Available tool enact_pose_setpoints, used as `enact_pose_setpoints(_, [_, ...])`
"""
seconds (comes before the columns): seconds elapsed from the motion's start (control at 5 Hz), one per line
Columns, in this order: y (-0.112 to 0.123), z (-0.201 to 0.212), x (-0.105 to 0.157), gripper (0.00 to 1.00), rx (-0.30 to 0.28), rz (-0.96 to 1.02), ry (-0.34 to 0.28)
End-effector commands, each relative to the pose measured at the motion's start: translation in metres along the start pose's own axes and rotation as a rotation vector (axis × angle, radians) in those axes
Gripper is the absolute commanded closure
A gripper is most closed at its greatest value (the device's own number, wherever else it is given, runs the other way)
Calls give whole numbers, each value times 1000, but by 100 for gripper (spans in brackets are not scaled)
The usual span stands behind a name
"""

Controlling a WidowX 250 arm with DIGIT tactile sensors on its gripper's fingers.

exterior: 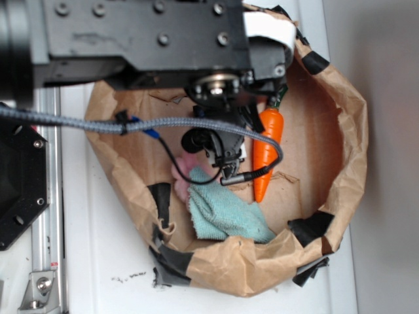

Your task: Grab the black box.

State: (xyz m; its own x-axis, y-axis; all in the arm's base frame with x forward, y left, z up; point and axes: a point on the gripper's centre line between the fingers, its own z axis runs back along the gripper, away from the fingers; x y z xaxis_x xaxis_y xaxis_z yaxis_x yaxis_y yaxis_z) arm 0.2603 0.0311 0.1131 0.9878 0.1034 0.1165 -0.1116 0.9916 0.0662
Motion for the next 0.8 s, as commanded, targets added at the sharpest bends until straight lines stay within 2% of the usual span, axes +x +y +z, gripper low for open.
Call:
enact_pose_setpoints(0.0, [1,-28,7,0,8,-19,-30])
enact_pose_setpoints(0.2, [9,-39,6,0,9,-3,-32])
enact_pose_setpoints(0.6, [44,-57,2,0,20,34,0])
